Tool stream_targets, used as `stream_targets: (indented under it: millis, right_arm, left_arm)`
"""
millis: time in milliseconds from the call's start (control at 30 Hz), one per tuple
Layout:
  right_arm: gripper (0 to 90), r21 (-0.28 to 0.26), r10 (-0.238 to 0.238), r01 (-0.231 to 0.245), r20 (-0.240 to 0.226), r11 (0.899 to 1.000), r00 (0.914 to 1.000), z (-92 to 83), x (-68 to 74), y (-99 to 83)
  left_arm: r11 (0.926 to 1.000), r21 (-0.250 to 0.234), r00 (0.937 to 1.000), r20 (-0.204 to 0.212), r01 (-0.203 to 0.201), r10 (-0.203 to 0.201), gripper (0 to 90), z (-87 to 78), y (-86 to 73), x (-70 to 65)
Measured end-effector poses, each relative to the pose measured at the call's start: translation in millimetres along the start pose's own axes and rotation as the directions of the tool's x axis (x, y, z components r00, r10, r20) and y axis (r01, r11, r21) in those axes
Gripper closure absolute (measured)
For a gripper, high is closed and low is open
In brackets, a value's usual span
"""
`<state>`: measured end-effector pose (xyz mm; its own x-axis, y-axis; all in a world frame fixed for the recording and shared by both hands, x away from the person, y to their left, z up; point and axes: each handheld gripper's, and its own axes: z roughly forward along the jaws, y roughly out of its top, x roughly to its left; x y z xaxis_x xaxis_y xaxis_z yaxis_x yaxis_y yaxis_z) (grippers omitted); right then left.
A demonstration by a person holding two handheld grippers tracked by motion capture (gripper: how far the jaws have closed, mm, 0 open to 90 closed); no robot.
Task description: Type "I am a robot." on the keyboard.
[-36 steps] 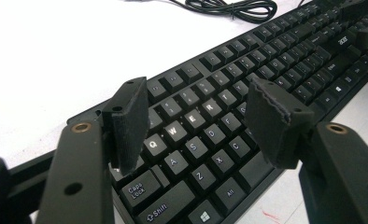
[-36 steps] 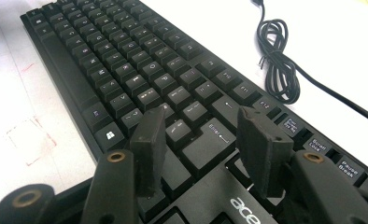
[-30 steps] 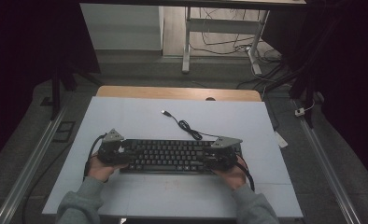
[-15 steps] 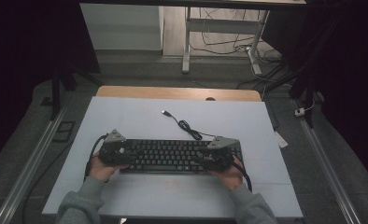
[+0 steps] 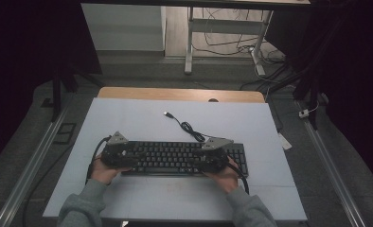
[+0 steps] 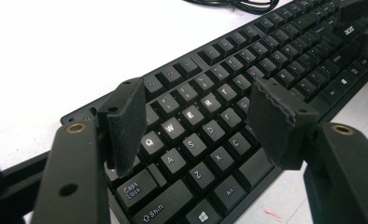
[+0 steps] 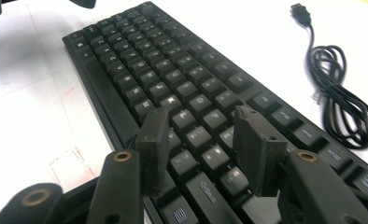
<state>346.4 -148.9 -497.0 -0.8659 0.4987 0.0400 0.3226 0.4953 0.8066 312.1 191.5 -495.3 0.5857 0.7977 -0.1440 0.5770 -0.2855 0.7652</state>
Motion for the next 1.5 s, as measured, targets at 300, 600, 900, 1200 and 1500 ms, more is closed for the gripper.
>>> stream_targets:
  millis: [300, 600, 900, 1200, 1500]
  right_arm:
    - [74.9, 0.004, -0.016, 0.016, -0.034, 1.000, 0.9993, 9.4, 6.8, 6.9]
    - [89.5, 0.026, -0.037, 0.038, -0.067, 0.999, 0.9971, 20.8, 13.8, 13.4]
    - [89.5, 0.042, -0.048, 0.051, -0.078, 0.998, 0.9958, 37.4, 21.9, 19.1]
    - [89.5, 0.082, -0.068, 0.074, -0.074, 0.994, 0.9949, 52.7, 28.6, 19.4]
    - [89.5, 0.106, -0.072, 0.079, -0.066, 0.991, 0.9952, 59.9, 30.3, 17.0]
  left_arm:
    - [1.0000, 0.001, 1.0000, -0.004, -0.004, 0.004, 36.3, 0.5, 0.0, -1.1]
    - [1.0000, 0.001, 1.0000, -0.006, -0.006, 0.006, 36.1, 0.4, 0.0, -1.5]
    - [0.9999, 0.005, 0.9999, -0.006, -0.009, 0.009, 35.8, 0.9, -0.1, -1.3]
    - [0.9999, 0.008, 1.0000, -0.006, -0.008, 0.008, 35.7, 1.4, -0.2, -1.6]
    - [0.9999, 0.011, 0.9999, -0.005, -0.009, 0.009, 35.4, 1.6, -0.3, -1.7]
